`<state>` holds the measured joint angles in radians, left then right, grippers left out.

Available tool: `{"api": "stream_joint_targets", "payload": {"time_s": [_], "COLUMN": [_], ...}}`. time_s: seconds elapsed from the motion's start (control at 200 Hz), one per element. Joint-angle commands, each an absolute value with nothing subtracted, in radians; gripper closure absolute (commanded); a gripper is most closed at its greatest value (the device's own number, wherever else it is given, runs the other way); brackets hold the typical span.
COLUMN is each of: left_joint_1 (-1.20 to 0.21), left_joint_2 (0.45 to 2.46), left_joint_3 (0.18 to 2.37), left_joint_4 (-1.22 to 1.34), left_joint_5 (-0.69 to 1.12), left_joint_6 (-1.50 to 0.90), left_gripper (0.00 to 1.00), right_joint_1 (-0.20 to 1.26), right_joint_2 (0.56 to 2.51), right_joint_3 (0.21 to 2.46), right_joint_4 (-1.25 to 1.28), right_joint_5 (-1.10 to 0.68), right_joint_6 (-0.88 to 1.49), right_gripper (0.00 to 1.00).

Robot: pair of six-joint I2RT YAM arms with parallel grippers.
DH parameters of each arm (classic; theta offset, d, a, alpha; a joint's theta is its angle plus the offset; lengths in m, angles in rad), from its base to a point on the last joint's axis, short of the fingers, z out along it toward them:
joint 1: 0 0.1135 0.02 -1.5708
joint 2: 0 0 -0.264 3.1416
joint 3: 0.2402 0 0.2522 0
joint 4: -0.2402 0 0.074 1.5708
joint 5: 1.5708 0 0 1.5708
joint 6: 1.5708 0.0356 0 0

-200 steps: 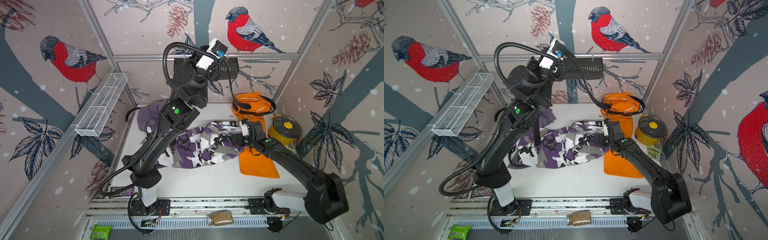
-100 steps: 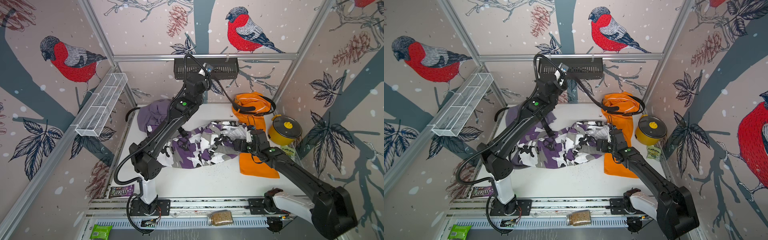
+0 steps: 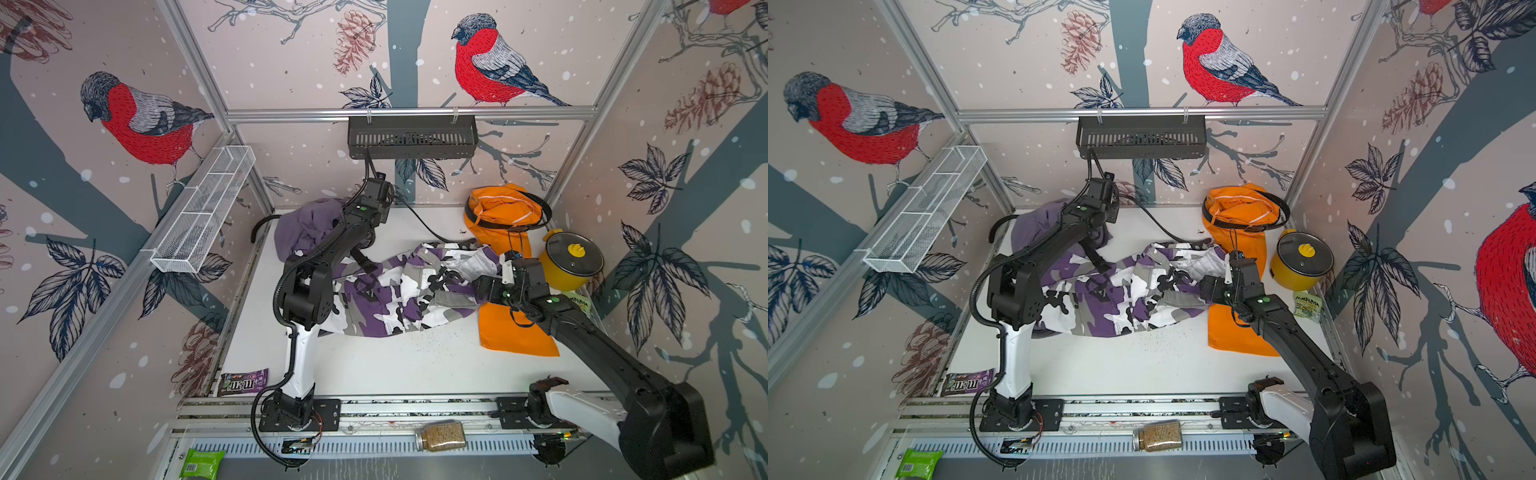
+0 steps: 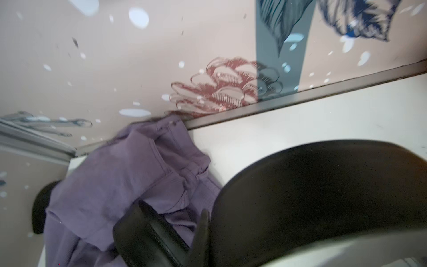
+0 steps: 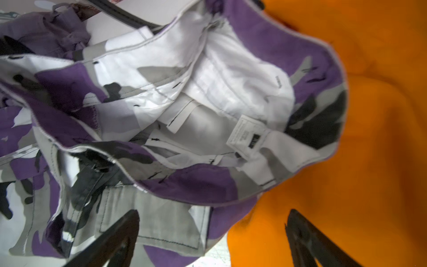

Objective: Remove the belt from the trousers
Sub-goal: Place the belt at the center of the board, then pick up the trousers from the center of the board.

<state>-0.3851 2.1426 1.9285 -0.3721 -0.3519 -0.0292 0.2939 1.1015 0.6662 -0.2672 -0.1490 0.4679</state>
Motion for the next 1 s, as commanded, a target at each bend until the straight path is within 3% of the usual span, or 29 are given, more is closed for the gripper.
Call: {"api": "stream_joint_targets", "payload": {"time_s": [0.0,0.06,0.095,0.145,0.23,0.495,0.6,0.675,0.765,0.995], "left_joint_1": [-0.354,-0.347,-0.348,-0.348,-0.348,-0.348,-0.348,-0.348,-0.348,-0.366], "left_joint_2": [2.161,2.178,2.185,2.186,2.140,1.889,1.807,1.742,1.671,1.531], "left_joint_3": [1.927,1.945,1.960,1.983,1.938,1.699,1.615,1.550,1.482,1.364], "left_joint_4": [-0.383,-0.413,-0.442,-0.494,-0.489,-0.371,-0.355,-0.337,-0.307,-0.276], "left_joint_5": [-0.284,-0.265,-0.269,-0.261,-0.251,-0.160,-0.135,-0.127,-0.108,-0.044], "left_joint_6": [-0.146,-0.148,-0.161,-0.187,-0.212,-0.288,-0.304,-0.315,-0.323,-0.303], "left_gripper": [0.86,0.39,0.24,0.11,0.01,0.00,0.00,0.00,0.00,0.00], "right_joint_1": [0.341,0.349,0.355,0.380,0.433,0.494,0.493,0.499,0.513,0.548], "right_joint_2": [1.134,1.176,1.200,1.229,1.293,1.643,1.751,1.789,1.803,1.735], "right_joint_3": [0.684,0.693,0.703,0.711,0.706,0.817,0.847,0.861,0.881,1.073], "right_joint_4": [-0.222,-0.220,-0.226,-0.217,-0.158,-0.075,-0.046,-0.023,-0.025,-0.181], "right_joint_5": [-0.142,-0.145,-0.152,-0.153,-0.154,-0.069,-0.109,-0.144,-0.140,-0.128], "right_joint_6": [0.469,0.464,0.469,0.481,0.511,0.519,0.515,0.516,0.508,0.442], "right_gripper": [0.00,0.01,0.01,0.01,0.01,0.03,0.26,0.62,0.95,0.99]}}
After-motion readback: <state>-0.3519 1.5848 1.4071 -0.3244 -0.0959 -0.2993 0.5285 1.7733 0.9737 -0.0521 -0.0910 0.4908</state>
